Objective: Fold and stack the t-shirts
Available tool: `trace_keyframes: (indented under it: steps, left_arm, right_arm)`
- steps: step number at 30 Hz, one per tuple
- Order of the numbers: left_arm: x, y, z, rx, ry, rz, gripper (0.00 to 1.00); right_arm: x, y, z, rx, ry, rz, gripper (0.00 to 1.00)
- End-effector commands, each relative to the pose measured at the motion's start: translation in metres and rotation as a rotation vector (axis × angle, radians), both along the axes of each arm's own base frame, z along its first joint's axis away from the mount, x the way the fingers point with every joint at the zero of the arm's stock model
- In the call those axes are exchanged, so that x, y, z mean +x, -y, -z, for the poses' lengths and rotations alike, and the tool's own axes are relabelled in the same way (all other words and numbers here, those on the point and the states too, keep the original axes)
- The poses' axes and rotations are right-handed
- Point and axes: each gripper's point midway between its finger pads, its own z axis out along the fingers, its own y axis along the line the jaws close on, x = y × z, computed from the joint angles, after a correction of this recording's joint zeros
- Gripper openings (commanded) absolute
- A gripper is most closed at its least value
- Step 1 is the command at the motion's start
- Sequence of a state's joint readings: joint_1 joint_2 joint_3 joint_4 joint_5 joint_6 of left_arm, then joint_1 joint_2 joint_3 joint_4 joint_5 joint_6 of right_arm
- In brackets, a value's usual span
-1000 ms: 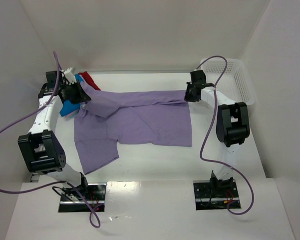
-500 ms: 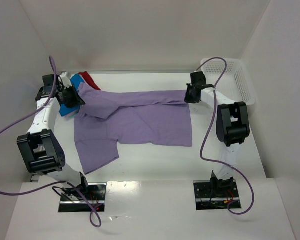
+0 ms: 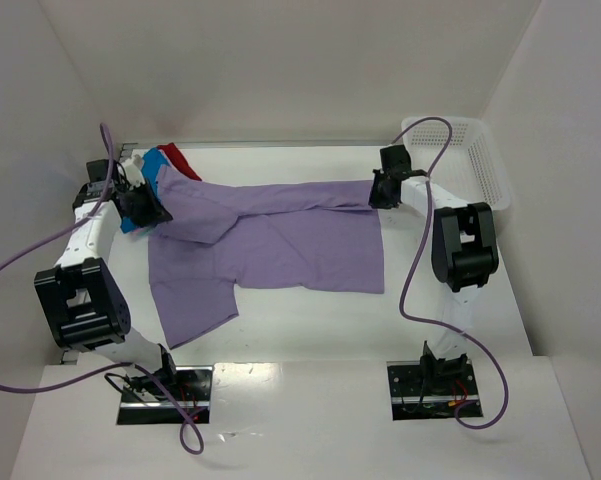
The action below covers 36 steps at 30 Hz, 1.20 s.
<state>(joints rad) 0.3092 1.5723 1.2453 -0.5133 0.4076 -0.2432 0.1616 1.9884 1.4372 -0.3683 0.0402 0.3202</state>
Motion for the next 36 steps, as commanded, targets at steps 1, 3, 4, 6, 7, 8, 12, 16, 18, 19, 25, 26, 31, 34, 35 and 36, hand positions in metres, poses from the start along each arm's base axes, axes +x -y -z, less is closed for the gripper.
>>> trace_keyframes:
  steps: [1, 3, 4, 6, 7, 8, 12, 16, 18, 19, 25, 26, 31, 34, 35, 36]
  left_arm:
    - [-0.019, 0.012, -0.001, -0.047, -0.012, 0.017, 0.00]
    - [-0.023, 0.012, 0.004, -0.046, -0.032, 0.011, 0.00]
    - [-0.025, 0.011, 0.009, -0.040, -0.045, 0.003, 0.00]
    - [-0.027, 0.009, 0.013, -0.032, -0.057, -0.005, 0.00]
    - [-0.027, 0.007, 0.014, -0.023, -0.060, -0.012, 0.00]
    - [-0.026, 0.005, 0.016, -0.013, -0.057, -0.019, 0.00]
    - [-0.017, -0.001, 0.017, -0.013, -0.042, -0.035, 0.02]
    - [-0.004, -0.007, 0.011, 0.005, -0.012, -0.042, 0.22]
    - [0.005, -0.010, -0.001, 0.014, 0.019, -0.042, 0.30]
    - [0.011, -0.012, -0.004, 0.018, 0.032, -0.042, 0.34]
    - [0.035, -0.006, -0.045, -0.014, 0.148, 0.018, 0.51]
    - [0.038, -0.003, -0.048, -0.022, 0.160, 0.040, 0.53]
    - [0.039, 0.034, -0.056, -0.079, 0.225, 0.227, 0.61]
    - [0.040, 0.059, -0.049, -0.073, 0.228, 0.328, 0.63]
    - [0.042, 0.069, -0.048, -0.050, 0.235, 0.352, 0.63]
    - [0.042, 0.071, -0.042, -0.021, 0.222, 0.351, 0.64]
  right_arm:
    - [0.004, -0.005, 0.000, -0.003, 0.012, -0.012, 0.00]
    - [0.006, -0.010, 0.001, -0.003, 0.012, -0.021, 0.00]
    - [0.006, -0.010, 0.001, -0.003, 0.012, -0.021, 0.00]
    - [0.005, -0.010, 0.006, -0.004, 0.003, -0.021, 0.00]
    - [0.005, -0.010, 0.006, -0.004, 0.003, -0.021, 0.00]
    - [0.005, -0.010, 0.006, -0.004, 0.003, -0.021, 0.00]
    - [0.005, -0.010, 0.006, -0.004, 0.003, -0.021, 0.00]
    - [0.012, -0.011, -0.007, -0.005, 0.033, -0.028, 0.17]
    - [0.013, -0.011, -0.013, -0.003, 0.047, -0.028, 0.32]
    - [0.013, -0.011, -0.022, 0.001, 0.065, -0.028, 0.37]
    - [0.023, -0.015, -0.073, 0.024, 0.170, -0.046, 0.65]
    - [0.025, -0.016, -0.089, 0.030, 0.203, -0.046, 0.70]
    - [0.022, -0.042, -0.122, 0.155, 0.281, -0.111, 0.87]
    - [0.017, -0.053, -0.123, 0.194, 0.284, -0.130, 0.88]
    - [0.015, -0.059, -0.118, 0.196, 0.282, -0.140, 0.88]
    - [0.015, -0.064, -0.118, 0.199, 0.290, -0.151, 0.88]
